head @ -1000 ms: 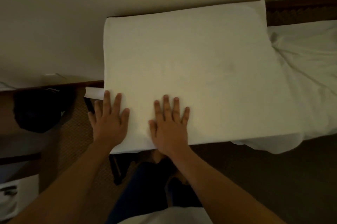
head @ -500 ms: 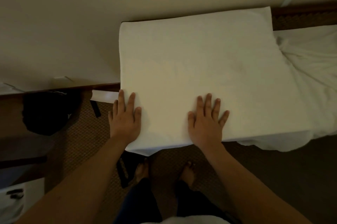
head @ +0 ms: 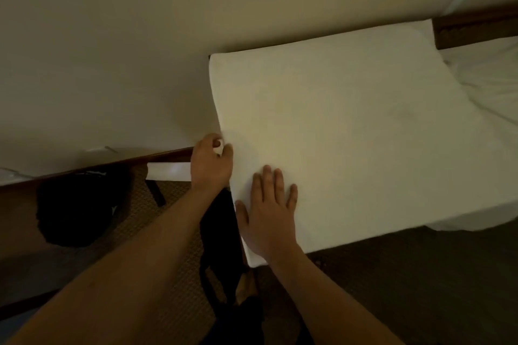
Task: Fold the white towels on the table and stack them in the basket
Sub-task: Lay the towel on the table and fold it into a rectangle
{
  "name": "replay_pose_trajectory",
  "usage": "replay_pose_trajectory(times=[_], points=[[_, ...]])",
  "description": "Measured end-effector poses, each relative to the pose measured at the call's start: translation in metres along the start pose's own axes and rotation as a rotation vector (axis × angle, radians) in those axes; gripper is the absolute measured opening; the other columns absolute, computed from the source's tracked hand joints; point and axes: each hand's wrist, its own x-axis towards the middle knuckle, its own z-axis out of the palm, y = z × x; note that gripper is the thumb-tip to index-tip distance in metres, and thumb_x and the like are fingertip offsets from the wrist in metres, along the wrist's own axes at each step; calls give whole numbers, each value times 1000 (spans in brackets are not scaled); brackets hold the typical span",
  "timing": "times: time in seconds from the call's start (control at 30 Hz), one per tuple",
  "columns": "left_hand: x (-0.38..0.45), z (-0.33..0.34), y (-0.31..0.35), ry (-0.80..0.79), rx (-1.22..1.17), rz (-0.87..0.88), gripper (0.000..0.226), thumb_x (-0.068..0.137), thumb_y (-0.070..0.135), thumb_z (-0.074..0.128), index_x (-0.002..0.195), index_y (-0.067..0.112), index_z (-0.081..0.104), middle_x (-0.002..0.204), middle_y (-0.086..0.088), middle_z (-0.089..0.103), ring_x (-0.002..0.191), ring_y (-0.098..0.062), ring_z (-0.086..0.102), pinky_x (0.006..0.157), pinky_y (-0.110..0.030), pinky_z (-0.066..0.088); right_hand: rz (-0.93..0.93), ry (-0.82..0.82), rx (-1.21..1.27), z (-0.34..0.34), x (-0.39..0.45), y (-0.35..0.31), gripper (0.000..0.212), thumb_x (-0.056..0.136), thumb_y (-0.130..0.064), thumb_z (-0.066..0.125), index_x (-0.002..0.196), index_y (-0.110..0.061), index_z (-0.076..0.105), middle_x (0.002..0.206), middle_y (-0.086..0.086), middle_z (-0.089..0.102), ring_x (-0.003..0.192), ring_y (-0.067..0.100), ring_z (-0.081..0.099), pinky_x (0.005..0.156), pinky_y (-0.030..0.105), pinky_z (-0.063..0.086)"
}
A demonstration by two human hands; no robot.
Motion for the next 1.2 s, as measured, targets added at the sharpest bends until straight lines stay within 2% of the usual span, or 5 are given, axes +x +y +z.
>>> replay_pose_trajectory(times=[0.17, 0.3, 0.5, 0.8, 1.2], points=[[109, -9, 32, -142, -244, -301, 78, 80, 51, 75, 134, -2, 57, 129, -13, 66, 110, -28, 66, 96, -40, 56, 131, 96, -53, -12, 46, -38, 87, 85, -71, 51, 141, -4, 52, 129, 14, 55, 111, 35, 53, 84, 49, 43], [148, -8, 43, -204, -323, -320, 38, 88, 35, 79, 107, 2, 71, 106, -11, 72, 94, -26, 71, 84, -40, 62, 195, 52, -110, -20, 71, -55, 80, 76, -68, 66, 122, -4, 59, 109, 11, 56, 94, 30, 53, 72, 41, 42], [166, -6, 44, -175, -248, -296, 24, 90, 27, 75, 87, 5, 68, 98, -13, 72, 82, -26, 69, 77, -35, 61, 175, -1, -58, -25, 78, -75, 41, 69, -32, 79, 97, -12, 58, 92, 8, 55, 76, 24, 55, 54, 33, 34], [173, -23, 55, -144, -379, -297, 21, 91, 2, 56, 73, 12, 60, 86, -10, 65, 92, -33, 67, 85, -49, 61, 229, -195, 424, -59, 90, -71, 24, 99, -17, 49, 119, -3, 49, 122, 15, 55, 110, 35, 56, 85, 37, 42], [140, -45, 108, 84, -420, -157, 34, 94, 14, 49, 120, 13, 71, 113, -9, 71, 102, -28, 66, 85, -37, 55, 313, -61, 893, -103, 82, -73, 27, 103, -33, 43, 81, -17, 42, 73, -3, 50, 61, 13, 44, 55, 32, 33]])
